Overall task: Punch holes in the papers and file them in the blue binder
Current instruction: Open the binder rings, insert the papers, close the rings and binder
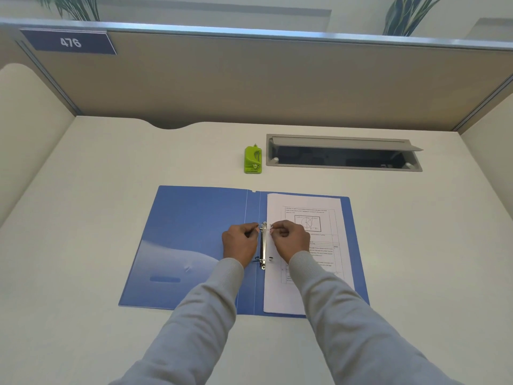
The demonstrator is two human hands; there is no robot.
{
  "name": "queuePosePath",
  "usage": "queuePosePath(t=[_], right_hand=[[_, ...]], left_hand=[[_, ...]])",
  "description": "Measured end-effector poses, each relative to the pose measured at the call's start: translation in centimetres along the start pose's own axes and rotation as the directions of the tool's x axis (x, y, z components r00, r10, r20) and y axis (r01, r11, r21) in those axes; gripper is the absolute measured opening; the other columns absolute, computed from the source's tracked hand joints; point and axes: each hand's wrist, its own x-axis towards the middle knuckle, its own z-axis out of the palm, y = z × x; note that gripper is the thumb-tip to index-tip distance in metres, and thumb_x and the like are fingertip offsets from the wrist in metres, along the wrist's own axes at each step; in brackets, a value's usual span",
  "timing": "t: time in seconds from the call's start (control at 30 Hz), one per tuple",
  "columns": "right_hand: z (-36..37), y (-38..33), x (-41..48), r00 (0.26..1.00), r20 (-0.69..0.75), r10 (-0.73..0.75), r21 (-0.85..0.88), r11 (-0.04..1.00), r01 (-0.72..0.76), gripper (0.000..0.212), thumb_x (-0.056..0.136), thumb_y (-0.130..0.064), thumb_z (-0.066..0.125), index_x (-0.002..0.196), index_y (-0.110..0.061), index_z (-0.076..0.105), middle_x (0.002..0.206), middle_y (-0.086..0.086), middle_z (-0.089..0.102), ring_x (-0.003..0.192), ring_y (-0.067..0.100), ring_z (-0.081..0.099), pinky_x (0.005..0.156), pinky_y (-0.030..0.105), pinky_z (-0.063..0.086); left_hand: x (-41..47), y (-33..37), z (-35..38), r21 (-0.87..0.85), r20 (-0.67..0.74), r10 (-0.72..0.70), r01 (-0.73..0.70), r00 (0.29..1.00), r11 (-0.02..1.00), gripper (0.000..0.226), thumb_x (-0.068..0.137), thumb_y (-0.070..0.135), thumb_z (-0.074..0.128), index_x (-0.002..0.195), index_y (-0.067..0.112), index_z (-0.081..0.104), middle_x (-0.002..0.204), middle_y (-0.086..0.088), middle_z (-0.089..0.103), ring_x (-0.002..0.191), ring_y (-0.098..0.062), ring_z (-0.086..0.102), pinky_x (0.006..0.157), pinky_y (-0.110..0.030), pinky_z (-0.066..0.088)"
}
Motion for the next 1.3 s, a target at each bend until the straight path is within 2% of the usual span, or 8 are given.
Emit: queuePosePath(t=[0.13, 0.23, 0.53, 0.67, 0.9, 1.07, 1.17, 1.3], right_hand=[[0.5, 0.1, 0.0, 1.000, -0.025, -0.003, 0.010, 1.000, 0.003, 0.010, 0.089, -0.015, 0.069, 0.093, -0.015, 0.078, 0.085, 0.003, 0.077, 0.076, 0.012, 0.064, 0.079, 0.019, 0.050], [0.8, 0.1, 0.1, 0.999, -0.031, 0.018, 0.025, 1.000, -0.018, 0.010, 0.090, -0.016, 0.070, 0.092, -0.012, 0.078, 0.088, 0.004, 0.077, 0.078, 0.015, 0.065, 0.080, 0.020, 0.048], [1.0, 0.2, 0.4, 0.999, -0.021, 0.038, 0.049, 0.998, -0.037, 0.009, 0.090, -0.016, 0.070, 0.092, -0.011, 0.078, 0.090, 0.005, 0.077, 0.081, 0.016, 0.065, 0.085, 0.025, 0.052], [1.1, 0.2, 0.4, 1.000, 0.003, 0.026, 0.073, 0.997, -0.026, 0.009, 0.091, -0.014, 0.070, 0.092, -0.011, 0.078, 0.090, 0.004, 0.077, 0.080, 0.015, 0.065, 0.081, 0.022, 0.050], [1.1, 0.1, 0.4, 0.999, 0.016, 0.032, 0.083, 0.996, -0.033, 0.010, 0.090, -0.014, 0.071, 0.095, -0.012, 0.080, 0.094, 0.004, 0.078, 0.081, 0.014, 0.065, 0.079, 0.018, 0.047], [1.1, 0.0, 0.2, 0.999, 0.011, 0.033, 0.058, 0.998, -0.033, 0.011, 0.090, -0.013, 0.070, 0.096, -0.013, 0.079, 0.092, 0.003, 0.078, 0.079, 0.012, 0.064, 0.072, 0.009, 0.043], [1.1, 0.0, -0.2, 1.000, -0.006, 0.008, 0.035, 0.999, -0.008, 0.018, 0.089, -0.008, 0.064, 0.099, -0.015, 0.077, 0.084, 0.001, 0.072, 0.077, 0.013, 0.064, 0.063, -0.001, 0.038], [0.2, 0.0, -0.8, 0.997, -0.058, -0.048, -0.005, 0.999, 0.048, 0.019, 0.086, -0.008, 0.065, 0.103, -0.013, 0.074, 0.078, -0.001, 0.067, 0.076, 0.016, 0.062, 0.077, 0.021, 0.047]], left_hand=[[0.2, -0.3, 0.3, 0.004, -0.016, 0.005, -0.004, 1.000, 1.000, 0.020, 0.091, 0.016, 0.072, 0.109, 0.008, 0.079, 0.106, -0.009, 0.078, 0.098, -0.019, 0.073, 0.089, -0.019, 0.049], [0.3, -0.6, 0.5, -0.012, -0.020, 0.012, -0.013, 1.000, 1.000, 0.020, 0.091, 0.017, 0.073, 0.108, 0.008, 0.079, 0.106, -0.008, 0.079, 0.096, -0.017, 0.072, 0.094, -0.024, 0.053], [0.4, -1.0, 0.6, -0.028, -0.007, 0.037, -0.037, 0.999, 0.999, 0.021, 0.091, 0.021, 0.075, 0.106, 0.008, 0.080, 0.101, -0.006, 0.079, 0.087, -0.013, 0.069, 0.088, -0.027, 0.056], [0.4, -1.2, 0.5, -0.034, 0.050, 0.074, -0.072, 0.996, 0.997, 0.019, 0.091, 0.022, 0.074, 0.105, 0.010, 0.081, 0.097, -0.001, 0.077, 0.088, -0.014, 0.070, 0.086, -0.026, 0.058], [0.2, -1.5, 0.5, -0.025, 0.077, 0.134, -0.133, 0.988, 0.991, 0.018, 0.092, 0.017, 0.073, 0.108, 0.010, 0.079, 0.096, 0.001, 0.073, 0.085, -0.010, 0.067, 0.073, -0.002, 0.048], [0.3, -1.6, 0.6, -0.028, 0.051, 0.123, -0.121, 0.991, 0.992, 0.018, 0.090, 0.019, 0.076, 0.106, 0.011, 0.080, 0.095, 0.002, 0.075, 0.085, -0.011, 0.070, 0.072, -0.004, 0.050], [0.3, -1.6, 0.6, -0.031, 0.040, 0.105, -0.104, 0.994, 0.994, 0.017, 0.088, 0.021, 0.077, 0.103, 0.013, 0.081, 0.093, 0.001, 0.076, 0.084, -0.013, 0.071, 0.078, -0.018, 0.058], [0.3, -1.0, 0.1, -0.041, 0.035, 0.074, -0.073, 0.997, 0.996, 0.027, 0.086, 0.009, 0.074, 0.113, 0.012, 0.077, 0.094, -0.001, 0.076, 0.081, -0.009, 0.070, 0.078, -0.008, 0.053]])
